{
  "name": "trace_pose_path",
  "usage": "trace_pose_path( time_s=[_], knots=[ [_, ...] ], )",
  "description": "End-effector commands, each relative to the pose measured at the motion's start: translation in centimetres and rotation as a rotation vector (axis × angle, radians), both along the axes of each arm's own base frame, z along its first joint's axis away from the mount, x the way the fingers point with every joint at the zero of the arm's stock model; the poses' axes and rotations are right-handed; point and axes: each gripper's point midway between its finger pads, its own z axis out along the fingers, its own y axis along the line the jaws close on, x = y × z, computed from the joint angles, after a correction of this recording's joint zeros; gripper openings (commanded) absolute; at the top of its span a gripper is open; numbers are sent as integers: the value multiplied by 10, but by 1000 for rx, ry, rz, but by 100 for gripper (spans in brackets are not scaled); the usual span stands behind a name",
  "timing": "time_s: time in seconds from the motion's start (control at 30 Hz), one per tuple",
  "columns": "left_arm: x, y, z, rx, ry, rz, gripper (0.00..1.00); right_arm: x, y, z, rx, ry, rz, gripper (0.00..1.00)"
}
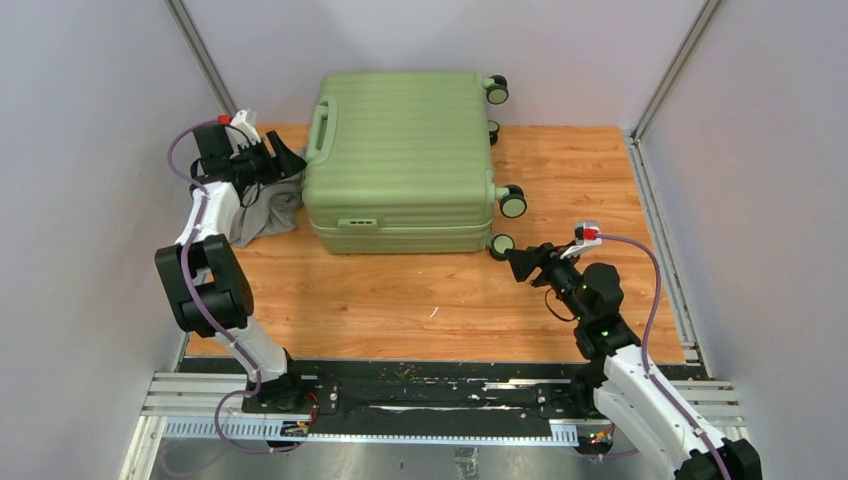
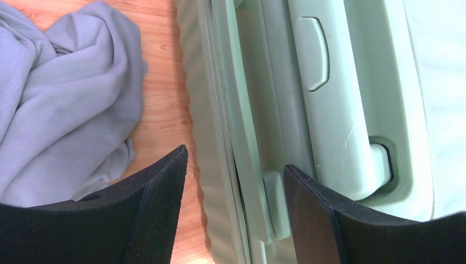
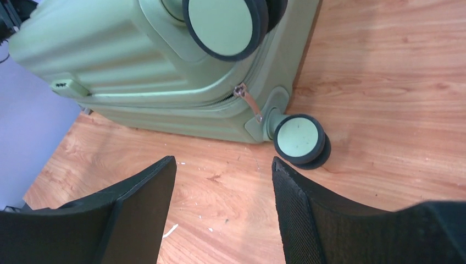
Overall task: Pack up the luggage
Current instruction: Zip the luggage at the center of the board.
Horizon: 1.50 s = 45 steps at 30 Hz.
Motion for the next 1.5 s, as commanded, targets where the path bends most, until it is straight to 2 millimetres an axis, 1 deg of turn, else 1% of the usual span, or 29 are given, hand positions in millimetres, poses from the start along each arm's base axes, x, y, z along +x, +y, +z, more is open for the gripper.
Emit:
trace_pose_path(
  time_s=[0.0,0.07,0.2,0.27,0.33,0.43,0.5,0.53,0.57,0.6,0.67,0.73,0.8,0.83,0.9,1.0,1.13,1.23,1.33,1.47],
  knots=[
    [12,-7,7,23,-36,-5,68,-6,2,-14,-35,28,28,67],
    [13,-7,-7,63,-10,10,67,-5,3,-12,-37,23,32,67],
    [17,1,-31,131,36,71,59,-4,4,-11,-49,20,39,65],
    [20,4,-39,143,53,82,54,-4,4,-13,-57,19,42,64],
    [22,2,-43,144,66,72,49,-4,3,-15,-65,19,44,64],
    [22,-10,-49,159,81,31,46,-5,3,-20,-90,16,49,64],
    [20,-22,-53,176,84,2,42,-4,2,-23,-111,11,46,64],
    [20,-28,-55,186,87,-14,38,-2,2,-24,-123,3,49,64],
    [19,-34,-55,192,89,-28,32,-1,2,-24,-134,-8,54,64],
    [18,-40,-56,191,90,-41,23,0,3,-23,-149,-28,61,64],
    [18,-46,-49,178,81,-51,11,5,5,-21,-174,-70,73,65],
    [18,-49,-35,162,62,-48,5,11,8,-21,-208,-97,85,69],
    [17,-52,-14,147,28,-44,1,20,9,-24,-241,-111,88,72],
    [17,-53,-4,141,11,-42,0,24,10,-26,-253,-120,89,73],
    [14,-54,20,131,-23,-36,0,34,12,-36,-271,-115,89,76],
    [13,-58,47,106,-54,-32,0,45,22,-42,-292,-136,134,77],
    [14,-67,74,40,-74,-41,0,60,22,-37,-316,-191,113,78],
    [16,-70,83,30,-80,-42,0,69,24,-36,-345,-206,116,78],
    [20,-69,87,28,-86,-34,0,74,29,-36,-351,-225,134,77],
    [23,-75,87,26,-86,-39,0,80,41,-37,-336,-244,189,71]
  ],
)
